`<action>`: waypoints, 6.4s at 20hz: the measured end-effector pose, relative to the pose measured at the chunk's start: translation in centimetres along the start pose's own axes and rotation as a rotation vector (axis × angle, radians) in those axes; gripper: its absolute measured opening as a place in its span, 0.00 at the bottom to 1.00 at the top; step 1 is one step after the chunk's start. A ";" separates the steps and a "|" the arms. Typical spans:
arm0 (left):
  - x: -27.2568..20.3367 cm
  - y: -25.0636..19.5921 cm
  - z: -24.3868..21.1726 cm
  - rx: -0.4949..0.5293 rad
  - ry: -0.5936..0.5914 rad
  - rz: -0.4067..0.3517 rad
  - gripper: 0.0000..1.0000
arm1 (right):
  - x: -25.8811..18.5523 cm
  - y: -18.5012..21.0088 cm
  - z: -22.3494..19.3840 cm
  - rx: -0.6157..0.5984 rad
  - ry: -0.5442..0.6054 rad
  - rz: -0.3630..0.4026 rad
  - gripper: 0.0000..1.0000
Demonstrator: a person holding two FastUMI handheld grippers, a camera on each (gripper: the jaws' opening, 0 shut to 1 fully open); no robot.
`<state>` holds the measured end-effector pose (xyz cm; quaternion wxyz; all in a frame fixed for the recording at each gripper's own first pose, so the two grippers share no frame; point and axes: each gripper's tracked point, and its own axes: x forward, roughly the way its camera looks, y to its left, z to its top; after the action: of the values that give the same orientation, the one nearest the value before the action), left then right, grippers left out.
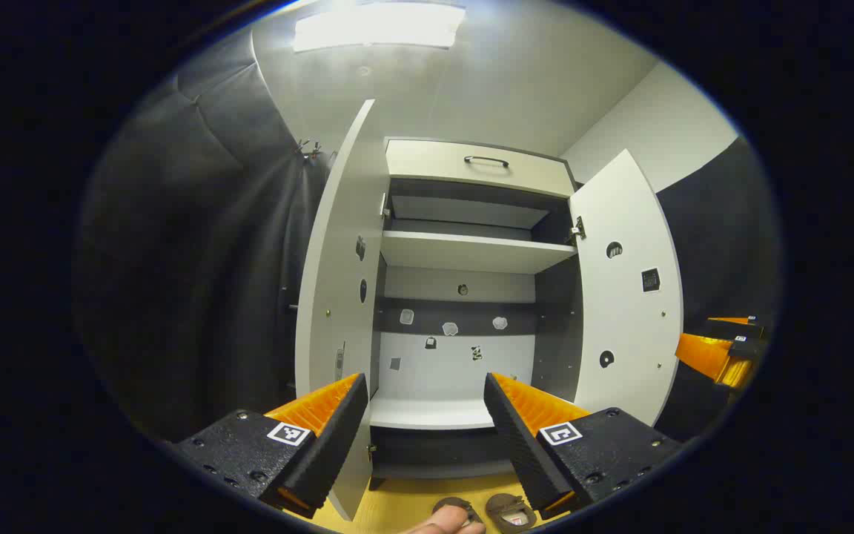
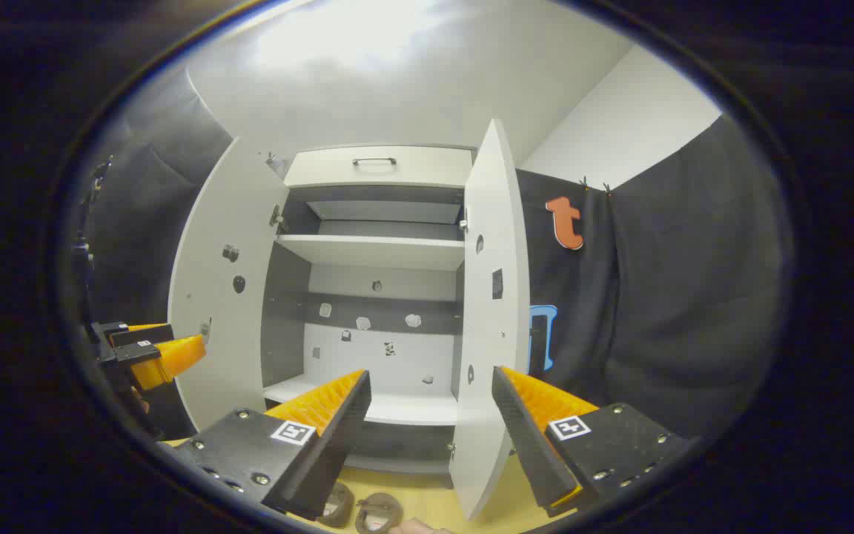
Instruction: Grab one shoe with the right hand and put it into the shoe cabinet, grab the other shoe with the left hand and put it into the shoe cabinet; then close the right door with the right hand and the left door with the left hand.
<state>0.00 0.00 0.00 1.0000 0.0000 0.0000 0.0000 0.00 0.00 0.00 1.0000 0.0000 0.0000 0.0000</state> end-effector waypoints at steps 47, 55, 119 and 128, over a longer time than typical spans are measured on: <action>12.9 -1.2 -13.4 -0.013 0.093 -0.133 0.97 | -0.7 13.2 -52.8 0.082 0.961 0.137 0.51; 13.2 -1.2 -13.6 0.020 0.088 -0.123 0.97 | 1.2 13.3 -50.3 0.146 0.834 0.219 0.01; 11.1 -3.7 -13.8 -0.018 0.114 -0.111 0.95 | 21.3 9.3 -13.6 -0.045 0.122 0.134 0.97; 5.7 -1.7 -15.9 0.000 0.109 -0.010 0.96 | 6.1 5.6 -12.6 0.021 0.016 0.082 0.97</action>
<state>5.68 -1.69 -15.86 0.9985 0.0001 0.0545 -0.0050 6.08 5.56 -12.60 0.9991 0.0103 0.0078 0.0408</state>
